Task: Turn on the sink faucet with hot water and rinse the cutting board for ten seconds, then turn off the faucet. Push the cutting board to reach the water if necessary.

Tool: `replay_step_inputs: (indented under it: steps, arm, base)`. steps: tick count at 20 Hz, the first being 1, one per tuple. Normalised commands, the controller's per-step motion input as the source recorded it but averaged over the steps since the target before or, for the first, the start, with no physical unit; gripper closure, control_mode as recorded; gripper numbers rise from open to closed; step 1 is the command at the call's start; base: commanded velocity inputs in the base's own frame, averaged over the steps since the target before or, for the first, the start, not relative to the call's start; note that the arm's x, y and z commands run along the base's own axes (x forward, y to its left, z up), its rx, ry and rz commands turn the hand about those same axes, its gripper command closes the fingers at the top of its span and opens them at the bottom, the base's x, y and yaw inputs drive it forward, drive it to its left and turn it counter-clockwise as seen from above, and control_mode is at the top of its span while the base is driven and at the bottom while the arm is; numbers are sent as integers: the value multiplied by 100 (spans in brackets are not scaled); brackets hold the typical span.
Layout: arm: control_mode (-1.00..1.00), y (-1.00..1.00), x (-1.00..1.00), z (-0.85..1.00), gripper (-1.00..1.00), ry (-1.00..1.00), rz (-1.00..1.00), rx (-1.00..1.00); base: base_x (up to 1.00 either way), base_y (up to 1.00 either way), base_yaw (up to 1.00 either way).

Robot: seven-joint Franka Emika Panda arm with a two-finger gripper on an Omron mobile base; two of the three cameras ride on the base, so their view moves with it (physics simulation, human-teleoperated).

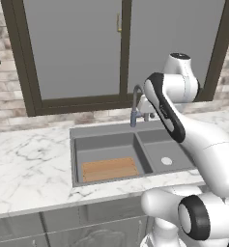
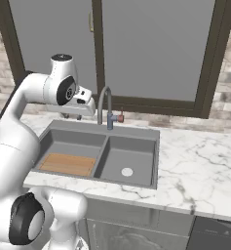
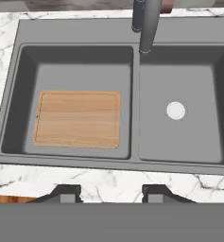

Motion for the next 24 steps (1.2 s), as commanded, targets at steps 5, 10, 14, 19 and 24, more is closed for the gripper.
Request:
replay_step_inputs:
  steps: [5,10,14,19,24]
  arm:
    - [-100,-2,0,11,-100,-2,0,1]
    - [-100,-15,0,38,-100,-1,1,6]
    - [-100,-9,0,55,-100,-3,0,6]
    - [-100,-5,2,34,-100,-3,0,4]
    - [-100,-12,22,-12,-100,0,0,-1]
  base:
    - [0,0,0]
    - [0,0,0]
    - [0,0,0]
    - [0,0,0]
    - [0,0,0]
